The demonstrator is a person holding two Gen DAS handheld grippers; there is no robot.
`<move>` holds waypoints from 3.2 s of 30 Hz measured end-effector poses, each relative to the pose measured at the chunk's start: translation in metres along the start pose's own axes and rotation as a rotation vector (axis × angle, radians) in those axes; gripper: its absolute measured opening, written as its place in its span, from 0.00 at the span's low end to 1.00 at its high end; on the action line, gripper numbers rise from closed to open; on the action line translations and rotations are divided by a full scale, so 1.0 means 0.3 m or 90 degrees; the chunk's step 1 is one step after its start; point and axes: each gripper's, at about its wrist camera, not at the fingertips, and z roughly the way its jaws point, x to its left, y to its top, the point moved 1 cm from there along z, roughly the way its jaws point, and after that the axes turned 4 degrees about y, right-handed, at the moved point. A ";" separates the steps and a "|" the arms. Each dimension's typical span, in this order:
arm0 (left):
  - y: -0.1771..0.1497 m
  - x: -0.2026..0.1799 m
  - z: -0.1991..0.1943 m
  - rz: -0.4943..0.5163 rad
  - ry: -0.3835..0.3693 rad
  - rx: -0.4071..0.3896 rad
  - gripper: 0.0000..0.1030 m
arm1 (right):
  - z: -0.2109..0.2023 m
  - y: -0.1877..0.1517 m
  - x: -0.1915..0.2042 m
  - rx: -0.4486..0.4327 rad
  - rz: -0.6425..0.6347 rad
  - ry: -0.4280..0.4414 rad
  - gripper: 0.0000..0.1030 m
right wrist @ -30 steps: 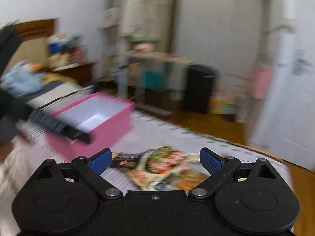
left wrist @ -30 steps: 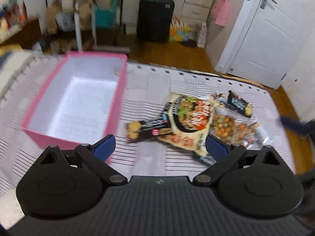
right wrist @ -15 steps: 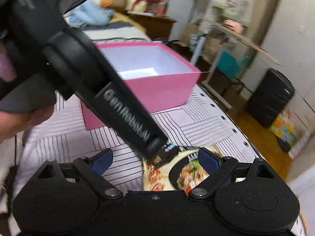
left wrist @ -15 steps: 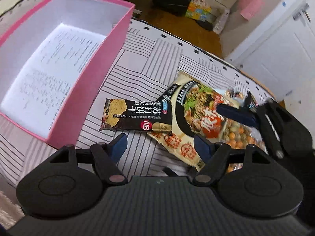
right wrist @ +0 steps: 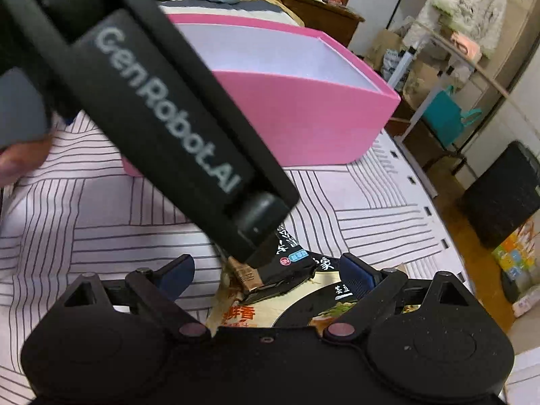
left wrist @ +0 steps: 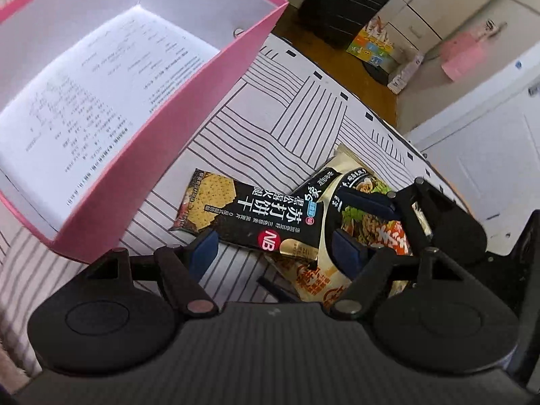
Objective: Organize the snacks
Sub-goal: 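Reach the left tool to the black cracker packet and close on it, then lift the black cracker packet with the left tool toward the pink box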
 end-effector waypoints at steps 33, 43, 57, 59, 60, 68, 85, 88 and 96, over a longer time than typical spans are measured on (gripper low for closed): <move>-0.012 0.056 0.070 -0.080 -0.035 0.023 0.75 | -0.024 -0.043 0.063 0.019 0.207 -0.155 0.73; -0.022 0.061 0.144 -0.067 -0.062 0.080 0.50 | -0.076 -0.070 0.148 0.016 0.291 -0.150 0.67; -0.040 0.036 0.135 -0.022 -0.046 0.089 0.45 | -0.071 -0.120 0.140 -0.004 0.264 -0.148 0.60; -0.039 0.034 0.132 -0.020 -0.047 0.088 0.43 | -0.074 -0.120 0.142 -0.006 0.263 -0.151 0.57; -0.040 0.033 0.129 -0.017 -0.046 0.086 0.43 | -0.078 -0.118 0.143 -0.008 0.262 -0.149 0.55; -0.055 0.037 0.083 0.016 -0.063 0.124 0.42 | -0.121 -0.122 0.212 -0.009 0.308 -0.164 0.54; -0.170 0.029 -0.165 0.131 -0.088 0.145 0.39 | -0.320 -0.119 0.424 -0.058 0.418 -0.197 0.53; -0.184 0.042 -0.230 0.152 -0.086 0.132 0.39 | -0.343 -0.086 0.454 -0.058 0.411 -0.192 0.53; -0.156 0.084 -0.473 0.154 -0.098 0.050 0.39 | -0.457 0.070 0.507 -0.091 0.346 -0.176 0.53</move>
